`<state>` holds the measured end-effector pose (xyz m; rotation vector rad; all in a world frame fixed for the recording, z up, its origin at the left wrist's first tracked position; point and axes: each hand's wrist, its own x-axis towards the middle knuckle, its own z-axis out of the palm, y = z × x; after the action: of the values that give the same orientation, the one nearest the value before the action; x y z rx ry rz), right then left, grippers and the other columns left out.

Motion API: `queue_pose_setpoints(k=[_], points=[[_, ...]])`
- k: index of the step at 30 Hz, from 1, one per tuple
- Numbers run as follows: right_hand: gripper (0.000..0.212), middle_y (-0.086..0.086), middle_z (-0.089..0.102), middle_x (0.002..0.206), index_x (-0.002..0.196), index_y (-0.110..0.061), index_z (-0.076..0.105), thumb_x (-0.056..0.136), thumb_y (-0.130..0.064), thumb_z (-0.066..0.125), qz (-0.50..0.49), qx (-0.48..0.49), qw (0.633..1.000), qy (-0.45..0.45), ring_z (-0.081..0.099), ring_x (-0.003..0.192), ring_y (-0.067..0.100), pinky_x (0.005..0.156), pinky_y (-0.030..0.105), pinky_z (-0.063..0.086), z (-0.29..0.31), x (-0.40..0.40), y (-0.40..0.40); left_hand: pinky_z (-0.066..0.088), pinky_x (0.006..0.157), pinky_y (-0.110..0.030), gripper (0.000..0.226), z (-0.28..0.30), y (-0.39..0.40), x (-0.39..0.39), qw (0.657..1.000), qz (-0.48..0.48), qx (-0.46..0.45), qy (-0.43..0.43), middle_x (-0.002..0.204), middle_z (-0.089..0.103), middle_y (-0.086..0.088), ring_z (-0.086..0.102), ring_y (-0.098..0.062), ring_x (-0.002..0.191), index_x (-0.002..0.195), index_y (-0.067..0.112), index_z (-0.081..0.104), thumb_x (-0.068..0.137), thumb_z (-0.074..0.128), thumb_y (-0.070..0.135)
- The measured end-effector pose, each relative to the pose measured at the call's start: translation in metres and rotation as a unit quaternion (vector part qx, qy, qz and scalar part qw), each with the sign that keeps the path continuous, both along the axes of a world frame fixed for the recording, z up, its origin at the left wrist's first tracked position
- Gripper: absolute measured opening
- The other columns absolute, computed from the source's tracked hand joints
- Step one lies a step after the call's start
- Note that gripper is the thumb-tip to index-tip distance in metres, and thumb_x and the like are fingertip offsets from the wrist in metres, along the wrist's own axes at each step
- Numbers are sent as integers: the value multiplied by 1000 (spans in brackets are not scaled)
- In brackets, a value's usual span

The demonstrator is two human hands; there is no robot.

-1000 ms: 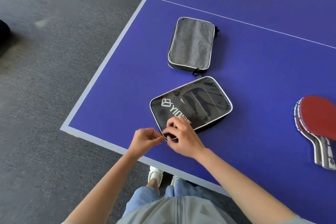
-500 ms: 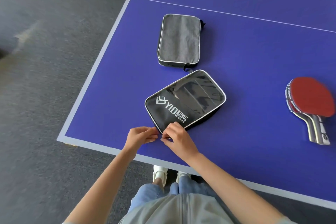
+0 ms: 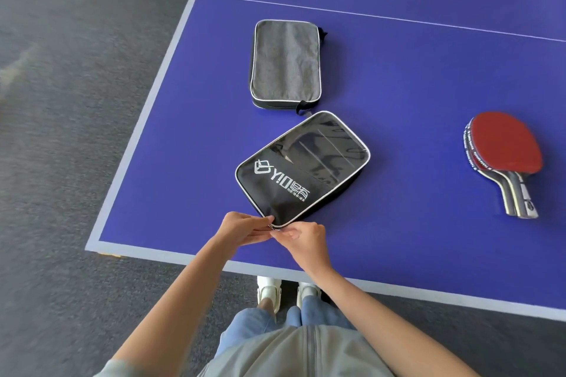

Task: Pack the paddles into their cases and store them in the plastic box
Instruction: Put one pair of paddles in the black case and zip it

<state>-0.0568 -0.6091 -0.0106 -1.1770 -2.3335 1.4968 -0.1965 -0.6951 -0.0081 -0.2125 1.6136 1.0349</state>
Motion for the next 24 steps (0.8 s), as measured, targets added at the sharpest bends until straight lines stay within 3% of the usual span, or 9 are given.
queue_pose_setpoints(k=[5, 10, 15, 20, 24], points=[[17, 6, 76, 81, 87, -7, 76, 81, -23, 72, 3, 25, 1000, 2, 72, 75, 13, 70, 32, 57, 0, -3, -8, 59, 64, -20, 25, -2, 1, 0, 998, -28, -13, 48, 77, 75, -12, 73, -18, 73, 81, 0, 73, 71, 82, 22], [28, 18, 66, 64, 67, 1, 65, 88, -17, 60, 125, 173, 977, -22, 57, 61, 37, 55, 38, 44, 1, -8, -5, 56, 60, -16, 22, -5, -2, 2, 996, -20, -7, 90, 73, 75, -10, 73, -15, 70, 75, 3, 75, 69, 83, 24], [27, 12, 54, 45, 48, -1, 56, 65, 3, 76, 212, 271, 939, 6, 52, 41, 29, 34, 26, 40, 11, -1, 13, 57, 62, -19, 19, -6, -3, 5, 993, -10, -2, 119, 71, 74, -11, 71, -17, 67, 72, 4, 75, 71, 82, 22], [33, 10, 54, 47, 48, -2, 53, 73, -2, 75, 265, 316, 911, 8, 51, 46, 27, 38, 29, 44, 16, 15, 49, 58, 67, -21, 18, -6, -5, 9, 989, -6, 6, 146, 69, 74, -11, 71, -20, 69, 70, 5, 76, 72, 81, 22], [32, 16, 57, 56, 56, 2, 57, 84, -9, 66, 220, 263, 939, -26, 50, 55, 31, 50, 39, 47, 16, 15, 77, 58, 75, -26, 18, -1, -5, 6, 982, -21, -1, 189, 68, 74, -9, 70, -19, 68, 68, 8, 76, 75, 79, 24]])
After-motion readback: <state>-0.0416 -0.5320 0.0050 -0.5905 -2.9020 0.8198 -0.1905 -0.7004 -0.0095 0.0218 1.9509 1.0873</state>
